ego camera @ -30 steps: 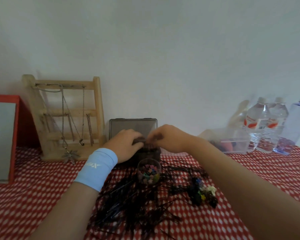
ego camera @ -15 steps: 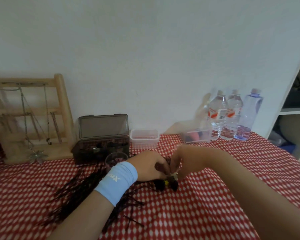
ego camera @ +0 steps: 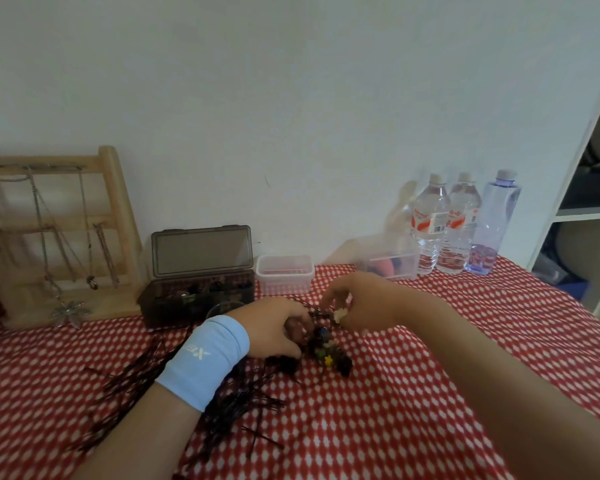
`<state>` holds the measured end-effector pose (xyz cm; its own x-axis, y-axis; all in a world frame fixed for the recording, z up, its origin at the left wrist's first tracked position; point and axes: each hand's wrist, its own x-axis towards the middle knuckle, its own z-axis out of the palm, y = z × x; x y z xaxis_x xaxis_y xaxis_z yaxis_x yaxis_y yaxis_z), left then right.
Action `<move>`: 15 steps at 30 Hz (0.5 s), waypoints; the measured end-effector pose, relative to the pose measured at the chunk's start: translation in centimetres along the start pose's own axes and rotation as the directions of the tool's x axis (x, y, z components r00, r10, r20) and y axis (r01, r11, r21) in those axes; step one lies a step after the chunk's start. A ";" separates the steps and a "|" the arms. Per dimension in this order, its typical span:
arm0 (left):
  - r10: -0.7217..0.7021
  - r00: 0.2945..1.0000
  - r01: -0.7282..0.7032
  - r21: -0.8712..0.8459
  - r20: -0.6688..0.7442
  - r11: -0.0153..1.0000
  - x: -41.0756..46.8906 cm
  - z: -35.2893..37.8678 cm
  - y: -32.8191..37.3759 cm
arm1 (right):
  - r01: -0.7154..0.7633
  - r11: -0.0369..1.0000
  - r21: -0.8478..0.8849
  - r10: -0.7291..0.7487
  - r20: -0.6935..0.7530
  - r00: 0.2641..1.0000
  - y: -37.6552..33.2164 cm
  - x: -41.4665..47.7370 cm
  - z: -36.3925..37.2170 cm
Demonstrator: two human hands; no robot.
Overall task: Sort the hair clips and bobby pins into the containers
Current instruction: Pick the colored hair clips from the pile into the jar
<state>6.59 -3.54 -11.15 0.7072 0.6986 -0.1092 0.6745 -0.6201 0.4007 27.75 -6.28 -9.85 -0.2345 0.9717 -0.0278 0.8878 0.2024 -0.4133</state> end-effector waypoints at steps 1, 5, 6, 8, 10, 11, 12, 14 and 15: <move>-0.003 1.000 0.003 0.018 0.020 1.000 -0.1 -0.2 0.0 | 0.001 1.000 -0.019 -0.001 0.015 1.000 -0.2 0.2 0.1; -0.021 0.997 0.015 0.074 0.069 0.997 -0.2 -0.4 -0.1 | 0.005 0.997 -0.081 0.004 0.114 0.993 -0.7 0.9 0.6; -0.018 0.997 0.013 0.075 0.070 0.997 -0.3 -0.4 -0.2 | 0.015 0.995 -0.099 -0.001 0.136 0.991 -0.8 1.1 0.8; -0.014 0.999 0.010 0.073 0.047 0.997 -0.3 -0.5 -0.4 | 0.036 0.990 -0.135 -0.015 0.154 0.988 -1.0 1.3 1.1; -0.028 1.000 0.028 0.050 0.000 0.998 -0.3 -0.7 -0.5 | 0.041 0.987 -0.154 -0.019 0.142 0.990 -1.1 1.4 1.2; -0.030 0.999 0.031 0.029 -0.024 0.999 -0.4 -0.9 -0.6 | 0.039 0.987 -0.157 -0.018 0.130 0.991 -1.2 1.4 1.3; -0.028 0.999 0.028 0.008 -0.039 1.000 -0.4 -1.0 -0.7 | 0.036 0.987 -0.155 -0.018 0.115 0.993 -1.1 1.5 1.4; -0.027 0.999 0.026 -0.025 -0.047 0.999 -0.7 -1.4 -0.8 | 0.018 0.991 -0.129 -0.008 0.079 0.997 -1.1 1.7 1.5; -0.027 0.999 0.026 -0.027 -0.045 0.999 -0.8 -1.6 -0.8 | 0.000 0.994 -0.105 0.006 0.063 0.998 -1.1 1.6 1.4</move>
<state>5.13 -2.98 -9.90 0.6786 0.7302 -0.0794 0.6864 -0.5920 0.4224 25.83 -5.08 -10.69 -0.2534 0.9634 -0.0880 0.9244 0.2143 -0.3155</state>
